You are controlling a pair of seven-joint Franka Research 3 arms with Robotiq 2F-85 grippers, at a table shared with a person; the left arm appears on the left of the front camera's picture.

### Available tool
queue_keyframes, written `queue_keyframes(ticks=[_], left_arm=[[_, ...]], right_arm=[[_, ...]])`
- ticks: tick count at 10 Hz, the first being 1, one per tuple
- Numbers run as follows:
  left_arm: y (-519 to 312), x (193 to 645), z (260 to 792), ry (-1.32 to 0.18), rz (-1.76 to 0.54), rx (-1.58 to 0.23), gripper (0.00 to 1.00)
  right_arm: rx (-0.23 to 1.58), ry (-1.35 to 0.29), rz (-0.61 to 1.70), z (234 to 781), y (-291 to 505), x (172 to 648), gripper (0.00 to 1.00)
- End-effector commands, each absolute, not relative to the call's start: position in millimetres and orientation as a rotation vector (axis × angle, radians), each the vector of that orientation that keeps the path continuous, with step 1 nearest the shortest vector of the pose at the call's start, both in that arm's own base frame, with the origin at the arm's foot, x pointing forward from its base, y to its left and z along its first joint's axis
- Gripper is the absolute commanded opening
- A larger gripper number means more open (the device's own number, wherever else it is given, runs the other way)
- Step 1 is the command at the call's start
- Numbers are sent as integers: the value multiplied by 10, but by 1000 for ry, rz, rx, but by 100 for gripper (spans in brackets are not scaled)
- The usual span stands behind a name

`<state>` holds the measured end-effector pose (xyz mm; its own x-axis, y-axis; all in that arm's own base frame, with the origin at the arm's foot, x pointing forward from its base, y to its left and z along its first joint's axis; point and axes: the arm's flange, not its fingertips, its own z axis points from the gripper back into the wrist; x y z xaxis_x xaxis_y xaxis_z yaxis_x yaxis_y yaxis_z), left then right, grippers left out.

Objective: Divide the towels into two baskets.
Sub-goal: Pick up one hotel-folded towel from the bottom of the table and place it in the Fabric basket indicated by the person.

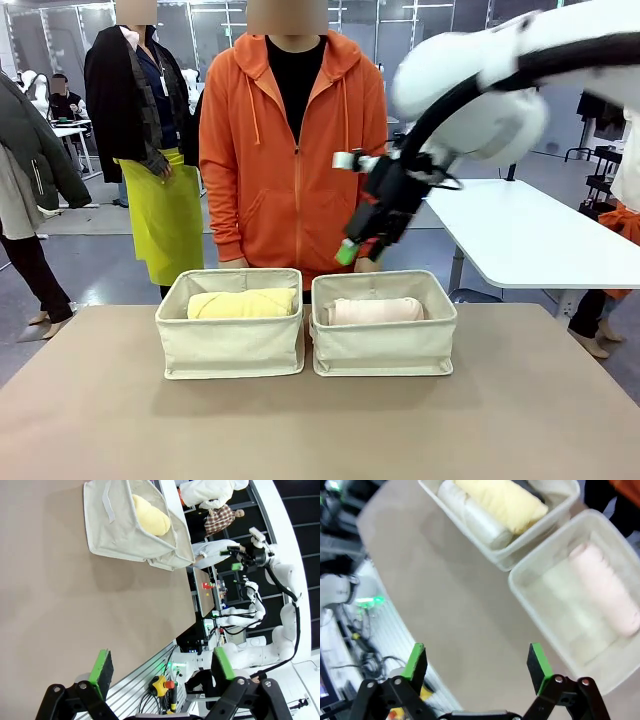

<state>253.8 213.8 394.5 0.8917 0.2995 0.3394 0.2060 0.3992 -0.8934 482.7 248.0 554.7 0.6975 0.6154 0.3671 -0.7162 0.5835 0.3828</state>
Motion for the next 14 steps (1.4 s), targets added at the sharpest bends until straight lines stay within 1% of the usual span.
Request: queue_keyframes(ticks=[1,3,4,6,7,9,11,12,14], left_arm=[[2151,2496,3977,-493,58,-1181,100],[2151,2496,3977,-493,58,-1181,100],[2151,2496,3977,-493,58,-1181,100],[2151,2496,3977,-493,58,-1181,100],[2151,2496,3977,-493,58,-1181,100],[2151,2496,3977,-493,58,-1181,100],[2151,2496,3977,-493,58,-1181,100],[2151,2496,3977,-493,58,-1181,100],[2151,2496,3977,-493,58,-1181,100]], right_arm=[[715,-207,590,5441,1452,4389,100],[967,-227,397,5388,394,4069,100],[1063,-268,311,5360,-169,3924,100],[1273,-322,118,5118,-1320,3769,100],[1290,-313,57,4899,-1758,3742,100],[1430,-385,4,4468,-2405,3513,100],[1467,-443,-74,4093,-2598,3394,100],[1402,-383,-63,4322,-2510,3314,100],[1402,-383,-63,4322,-2510,3314,100]])
